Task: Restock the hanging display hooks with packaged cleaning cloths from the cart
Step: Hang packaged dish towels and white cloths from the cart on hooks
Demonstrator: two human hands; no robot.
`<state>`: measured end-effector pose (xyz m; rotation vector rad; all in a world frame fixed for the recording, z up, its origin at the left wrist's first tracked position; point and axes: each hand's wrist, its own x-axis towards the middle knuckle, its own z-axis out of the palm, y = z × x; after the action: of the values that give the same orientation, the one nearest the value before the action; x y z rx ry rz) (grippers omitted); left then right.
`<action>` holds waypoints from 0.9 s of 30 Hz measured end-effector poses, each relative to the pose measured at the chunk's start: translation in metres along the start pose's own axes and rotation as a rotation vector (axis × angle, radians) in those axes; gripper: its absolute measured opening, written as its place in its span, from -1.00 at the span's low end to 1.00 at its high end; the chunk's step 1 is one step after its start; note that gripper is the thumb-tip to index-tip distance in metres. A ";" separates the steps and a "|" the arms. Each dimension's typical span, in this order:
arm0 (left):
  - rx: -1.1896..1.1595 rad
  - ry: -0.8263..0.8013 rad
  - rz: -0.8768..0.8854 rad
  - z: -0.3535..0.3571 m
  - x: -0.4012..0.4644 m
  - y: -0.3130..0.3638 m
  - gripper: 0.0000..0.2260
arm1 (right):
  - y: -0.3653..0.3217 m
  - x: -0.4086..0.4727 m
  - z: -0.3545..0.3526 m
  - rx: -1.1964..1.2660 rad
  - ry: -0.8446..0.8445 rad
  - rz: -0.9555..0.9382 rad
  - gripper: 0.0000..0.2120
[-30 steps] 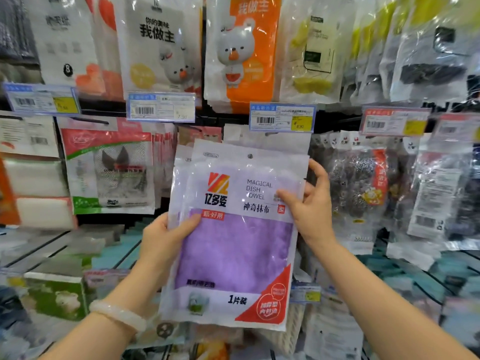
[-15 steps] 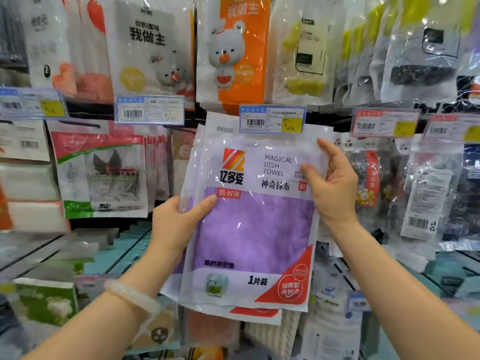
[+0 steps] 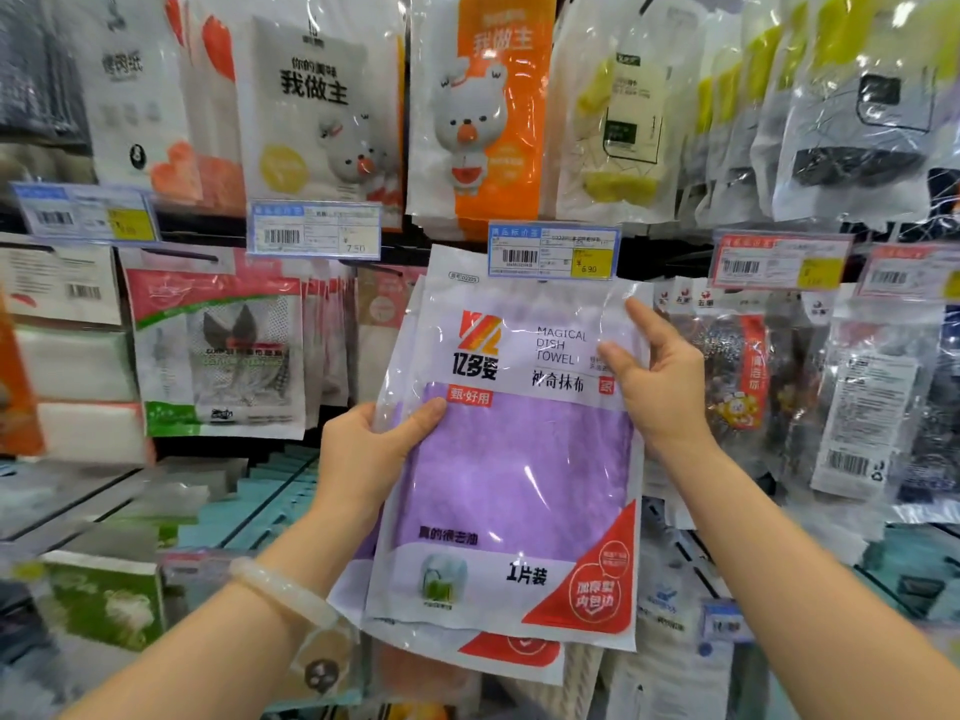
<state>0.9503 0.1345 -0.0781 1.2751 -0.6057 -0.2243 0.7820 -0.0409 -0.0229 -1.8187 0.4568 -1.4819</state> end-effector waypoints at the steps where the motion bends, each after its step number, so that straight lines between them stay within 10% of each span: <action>1: 0.011 -0.001 -0.003 0.000 0.000 -0.001 -0.84 | 0.000 0.002 0.000 -0.026 -0.010 0.011 -0.48; 7: 0.221 0.030 0.051 -0.019 -0.004 -0.017 -0.84 | 0.000 -0.015 0.011 -0.557 0.102 -0.295 -0.49; 11: 0.264 0.127 0.017 -0.051 0.002 -0.030 -0.84 | 0.006 -0.036 0.041 -0.735 -0.126 -0.680 -0.52; 23: 0.165 0.295 -0.026 -0.136 0.003 -0.029 -0.89 | 0.047 0.011 0.083 -1.058 -0.522 -0.058 -0.38; 27: 0.073 0.242 -0.017 -0.136 -0.005 -0.025 -0.92 | 0.034 0.001 0.095 -0.693 -0.503 -0.001 -0.42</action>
<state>1.0240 0.2420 -0.1250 1.3548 -0.3985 -0.0607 0.8782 -0.0339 -0.0529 -2.6246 0.7679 -0.8451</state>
